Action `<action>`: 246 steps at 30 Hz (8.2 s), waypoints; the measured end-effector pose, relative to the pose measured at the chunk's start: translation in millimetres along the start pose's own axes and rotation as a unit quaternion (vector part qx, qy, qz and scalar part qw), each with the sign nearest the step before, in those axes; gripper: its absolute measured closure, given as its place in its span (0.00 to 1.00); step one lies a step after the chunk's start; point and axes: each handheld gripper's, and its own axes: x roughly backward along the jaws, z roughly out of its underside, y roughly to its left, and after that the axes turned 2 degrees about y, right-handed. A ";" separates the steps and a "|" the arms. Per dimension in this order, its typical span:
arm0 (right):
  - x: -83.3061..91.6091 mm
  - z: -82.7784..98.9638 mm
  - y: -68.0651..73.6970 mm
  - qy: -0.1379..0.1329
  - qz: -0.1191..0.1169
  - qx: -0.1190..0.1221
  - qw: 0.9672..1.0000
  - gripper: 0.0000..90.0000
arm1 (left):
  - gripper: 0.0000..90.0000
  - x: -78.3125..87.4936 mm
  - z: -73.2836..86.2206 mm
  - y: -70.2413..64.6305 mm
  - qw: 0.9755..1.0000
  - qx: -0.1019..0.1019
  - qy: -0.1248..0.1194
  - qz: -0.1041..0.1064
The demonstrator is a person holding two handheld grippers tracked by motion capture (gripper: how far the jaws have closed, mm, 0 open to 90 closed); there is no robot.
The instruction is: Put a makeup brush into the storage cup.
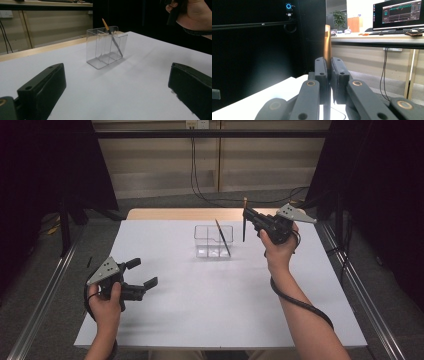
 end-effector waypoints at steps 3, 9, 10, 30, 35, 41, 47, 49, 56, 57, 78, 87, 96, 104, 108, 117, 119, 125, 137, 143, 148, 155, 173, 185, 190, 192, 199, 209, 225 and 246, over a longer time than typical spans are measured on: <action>-1.5 -1.3 -1.1 -0.003 0.000 0.001 1.000 0.94 | 0.01 -0.3 0.1 -0.1 1.000 0.000 0.000 0.001; -6.7 -2.3 -0.6 -0.002 0.000 0.006 1.000 0.94 | 0.01 -0.8 0.5 -0.1 1.000 0.004 0.000 0.003; -7.9 -1.9 -0.7 -0.002 -0.001 0.007 1.000 0.94 | 0.01 -0.9 0.5 -0.1 1.000 0.004 0.000 0.004; -28.8 4.2 0.8 0.001 -0.007 0.013 1.000 0.94 | 0.01 -1.1 0.4 0.2 1.000 0.002 0.000 0.004; -35.0 7.1 0.7 0.004 -0.006 0.012 1.000 0.94 | 0.01 -0.3 0.5 0.6 1.000 0.002 -0.001 0.004; -41.3 12.0 -0.3 0.007 -0.007 0.006 1.000 0.94 | 0.01 -0.5 1.0 0.3 1.000 0.001 0.000 0.004; -45.4 14.7 0.3 0.009 -0.010 0.005 1.000 0.94 | 0.01 -1.9 1.1 -1.0 1.000 -0.001 0.003 0.008; -46.5 14.9 0.4 0.008 -0.011 0.005 1.000 0.94 | 0.01 -2.2 1.2 -1.5 1.000 0.000 0.003 0.008; -50.5 18.8 -0.6 0.011 -0.011 0.003 1.000 0.94 | 0.01 -1.7 0.8 -1.0 1.000 -0.001 0.001 0.009; -50.9 19.3 -0.8 0.011 -0.011 0.002 1.000 0.94 | 0.01 -1.6 0.8 -1.0 1.000 -0.002 0.001 0.009; -56.4 26.1 -4.1 0.021 -0.007 0.002 1.000 0.94 | 0.02 -1.8 0.9 -1.8 1.000 -0.001 0.002 0.007; -59.2 29.7 -1.6 0.025 -0.009 0.004 1.000 0.94 | 0.02 -1.3 1.0 -1.7 1.000 -0.001 0.001 0.010; -61.2 31.6 -1.1 0.023 -0.011 -0.001 1.000 0.94 | 0.02 -1.3 0.7 -2.2 1.000 -0.002 0.003 0.009; -62.8 34.1 -1.0 0.026 -0.010 -0.003 1.000 0.94 | 0.02 -0.4 1.0 -1.6 1.000 0.000 0.000 0.009; -64.8 36.1 0.2 0.028 -0.012 0.000 1.000 0.94 | 0.01 -0.5 0.9 -1.9 1.000 -0.002 0.001 0.010; -66.9 38.7 2.0 0.036 -0.013 0.004 0.999 0.94 | 0.02 0.0 0.8 -1.8 1.000 0.000 0.000 0.010; -67.2 39.4 2.5 0.036 -0.014 0.004 0.999 0.94 | 0.02 0.0 0.8 -1.8 1.000 0.000 0.000 0.009; -67.3 41.9 3.1 0.040 -0.016 0.007 0.999 0.94 | 0.02 0.9 0.6 -2.0 1.000 -0.002 -0.001 0.008; -66.5 44.9 2.4 0.041 -0.016 0.002 0.999 0.94 | 0.01 1.0 0.6 -2.1 1.000 -0.002 0.000 0.008; -66.9 46.4 3.2 0.046 -0.019 0.005 0.999 0.94 | 0.02 1.3 0.6 -2.0 1.000 -0.003 0.002 0.007; -67.0 48.5 3.4 0.047 -0.021 0.000 0.999 0.94 | 0.02 1.2 0.5 -2.1 1.000 -0.003 0.001 0.006; -67.1 50.4 3.4 0.048 -0.022 -0.001 0.999 0.94 | 0.02 1.1 0.6 -2.2 1.000 -0.002 0.002 0.007; -65.6 58.3 4.4 0.064 -0.028 -0.011 0.997 0.93 | 0.02 1.6 -0.1 -2.0 1.000 -0.004 0.002 0.005; -62.9 56.3 4.7 0.056 -0.048 -0.037 0.997 0.40 | 0.02 0.9 0.2 -2.5 1.000 -0.003 0.002 0.006; -60.1 55.8 5.8 0.055 -0.054 -0.031 0.997 0.35 | 0.02 1.5 0.7 -2.3 1.000 -0.005 0.003 0.005; -58.5 55.5 5.8 0.057 -0.059 -0.030 0.996 0.34 | 0.02 2.0 1.1 -1.8 1.000 -0.006 0.004 0.004; -52.2 53.3 4.0 0.061 -0.057 -0.025 0.996 0.27 | 0.02 4.5 2.8 -1.2 1.000 -0.003 0.004 0.002; -44.6 49.4 3.9 0.068 -0.057 -0.015 0.996 0.21 | 0.02 4.9 3.2 0.0 1.000 -0.003 0.005 0.001; -34.0 50.3 2.0 0.075 -0.049 -0.021 0.996 0.16 | 0.02 2.4 1.9 0.5 1.000 -0.004 0.002 0.003; -23.1 48.2 7.7 0.085 -0.056 -0.005 0.995 0.13 | 0.02 -5.4 -1.4 -1.2 1.000 -0.006 0.002 0.009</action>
